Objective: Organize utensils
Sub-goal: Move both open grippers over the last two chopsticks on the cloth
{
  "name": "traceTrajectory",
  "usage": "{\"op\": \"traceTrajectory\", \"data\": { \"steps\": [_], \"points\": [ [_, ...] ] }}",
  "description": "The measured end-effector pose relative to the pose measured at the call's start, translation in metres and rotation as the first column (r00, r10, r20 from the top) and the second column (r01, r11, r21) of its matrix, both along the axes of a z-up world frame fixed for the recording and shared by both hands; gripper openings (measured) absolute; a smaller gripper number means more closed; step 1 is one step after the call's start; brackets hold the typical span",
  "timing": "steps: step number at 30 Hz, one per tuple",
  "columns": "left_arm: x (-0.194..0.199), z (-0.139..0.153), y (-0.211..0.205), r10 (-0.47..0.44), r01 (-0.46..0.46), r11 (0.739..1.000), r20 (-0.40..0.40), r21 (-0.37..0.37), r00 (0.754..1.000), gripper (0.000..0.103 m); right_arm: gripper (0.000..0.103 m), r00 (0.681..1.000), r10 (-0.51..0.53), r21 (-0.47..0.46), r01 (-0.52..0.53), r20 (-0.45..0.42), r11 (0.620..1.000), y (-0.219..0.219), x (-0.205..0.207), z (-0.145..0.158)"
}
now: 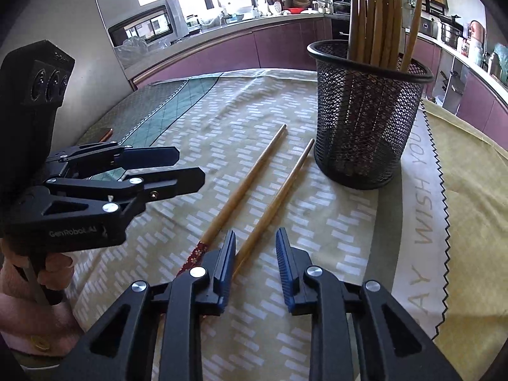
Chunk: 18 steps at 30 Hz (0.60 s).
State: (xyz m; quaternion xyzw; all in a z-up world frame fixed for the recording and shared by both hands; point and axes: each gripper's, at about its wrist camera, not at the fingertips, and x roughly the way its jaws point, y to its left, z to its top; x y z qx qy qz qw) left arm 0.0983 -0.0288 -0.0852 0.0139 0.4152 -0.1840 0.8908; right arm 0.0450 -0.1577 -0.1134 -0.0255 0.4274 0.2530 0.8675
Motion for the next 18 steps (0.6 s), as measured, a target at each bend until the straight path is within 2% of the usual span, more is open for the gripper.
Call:
{"op": "traceTrajectory", "data": {
  "steps": [6,10,12,16,18],
  "points": [
    [0.010,-0.007,-0.019,-0.048,0.048,0.999,-0.029,0.021,0.998,0.050,0.023,1.000,-0.005,-0.005,0.005,-0.003,1.000,-0.007,0.000,0.000],
    [0.018,-0.013,-0.032,-0.067,0.070,0.997,-0.054,0.042,0.996,0.039,0.023,1.000,-0.007,-0.008,0.007,-0.002,1.000,-0.008,0.002,0.000],
    [0.020,-0.016,-0.035,-0.067,0.070,0.996,-0.056,0.052,0.996,0.037,0.023,1.000,-0.008,-0.007,0.008,-0.002,1.000,-0.008,0.002,0.000],
    [0.020,-0.015,-0.036,-0.060,0.063,0.997,-0.062,0.045,0.996,0.020,0.022,1.000,-0.011,-0.008,0.011,0.000,1.000,-0.008,0.003,0.000],
    [0.019,-0.015,-0.034,-0.049,0.052,0.997,-0.063,0.048,0.997,0.016,0.022,1.000,-0.015,-0.009,0.015,0.002,1.000,-0.010,0.004,-0.001]
  ]
}}
